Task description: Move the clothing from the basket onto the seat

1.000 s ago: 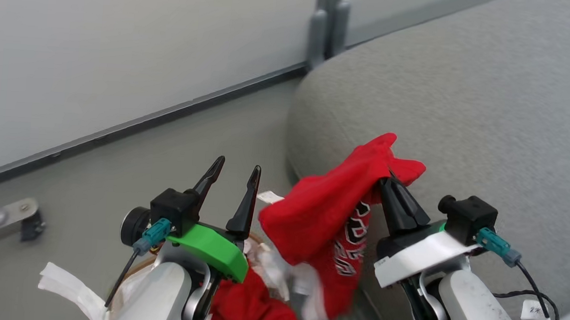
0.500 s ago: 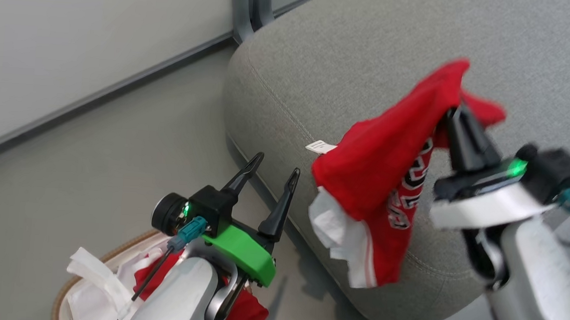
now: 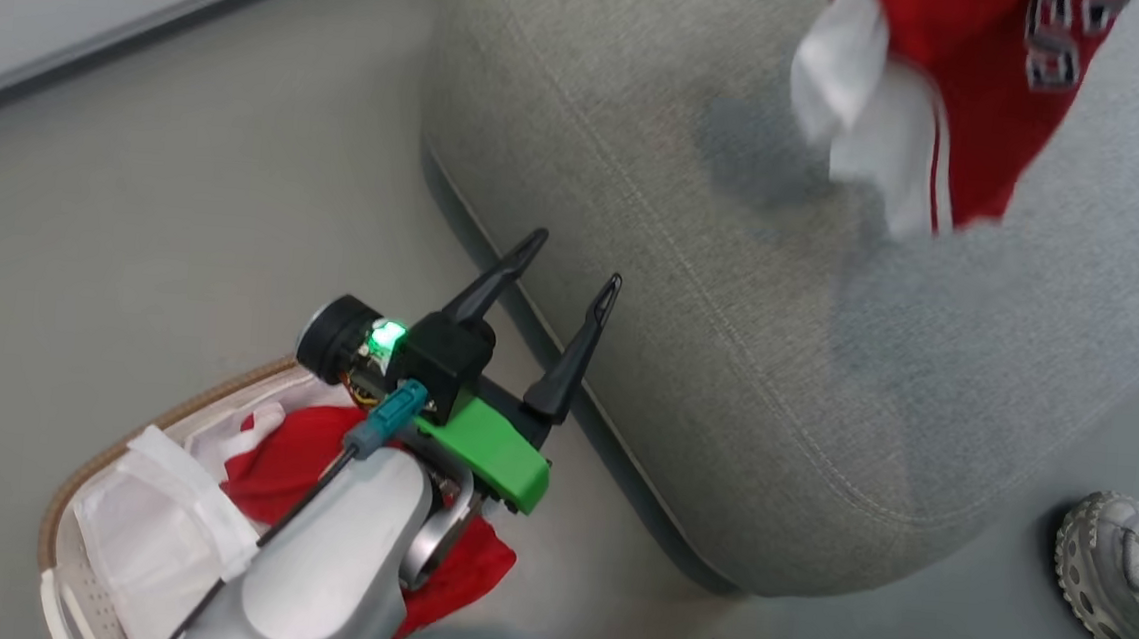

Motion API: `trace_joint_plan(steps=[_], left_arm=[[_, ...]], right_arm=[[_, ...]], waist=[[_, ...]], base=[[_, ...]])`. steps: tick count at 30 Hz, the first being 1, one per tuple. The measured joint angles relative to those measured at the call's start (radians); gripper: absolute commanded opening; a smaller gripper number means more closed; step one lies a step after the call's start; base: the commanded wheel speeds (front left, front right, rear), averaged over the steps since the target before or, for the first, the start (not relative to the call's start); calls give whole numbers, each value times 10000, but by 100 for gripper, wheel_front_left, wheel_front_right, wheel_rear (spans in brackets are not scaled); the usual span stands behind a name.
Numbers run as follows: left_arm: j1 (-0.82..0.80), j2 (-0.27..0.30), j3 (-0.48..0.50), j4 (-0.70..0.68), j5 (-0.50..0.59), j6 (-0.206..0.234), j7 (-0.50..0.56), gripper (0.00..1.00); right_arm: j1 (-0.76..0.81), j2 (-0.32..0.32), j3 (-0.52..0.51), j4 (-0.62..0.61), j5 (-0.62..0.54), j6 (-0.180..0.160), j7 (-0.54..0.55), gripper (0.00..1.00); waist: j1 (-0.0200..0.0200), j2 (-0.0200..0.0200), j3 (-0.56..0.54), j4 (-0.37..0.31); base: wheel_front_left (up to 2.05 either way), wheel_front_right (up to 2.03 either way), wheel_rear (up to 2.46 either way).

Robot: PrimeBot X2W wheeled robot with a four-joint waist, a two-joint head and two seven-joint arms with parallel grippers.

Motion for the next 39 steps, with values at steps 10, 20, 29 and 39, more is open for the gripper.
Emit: trace_joint_plan(steps=[10,20,29,39], left_arm=[[-904,405,-583,61,-65,0,0,100],[-1200,407,-644,288,-230,0,0,100],[-917,265,-261,477,-316,0,0,100],[35,-82,520,395,-274,-4,0,100]], right_arm=[[-1638,-199,-468,3396,-978,0,-8,0],[-679,157,-1856,6663,-1260,0,-8,0],[1611,541,-3081,6564,-1262,0,-8,100],[4306,1365,-3781,4013,-1223,0,-8,100]], waist=[[1,0,1457,725],[2,0,2240,1732],[1,-1,1894,2038],[0,0,558,2137]], base=[[0,0,0],[0,0,0],[0,0,0],[0,0,0]])
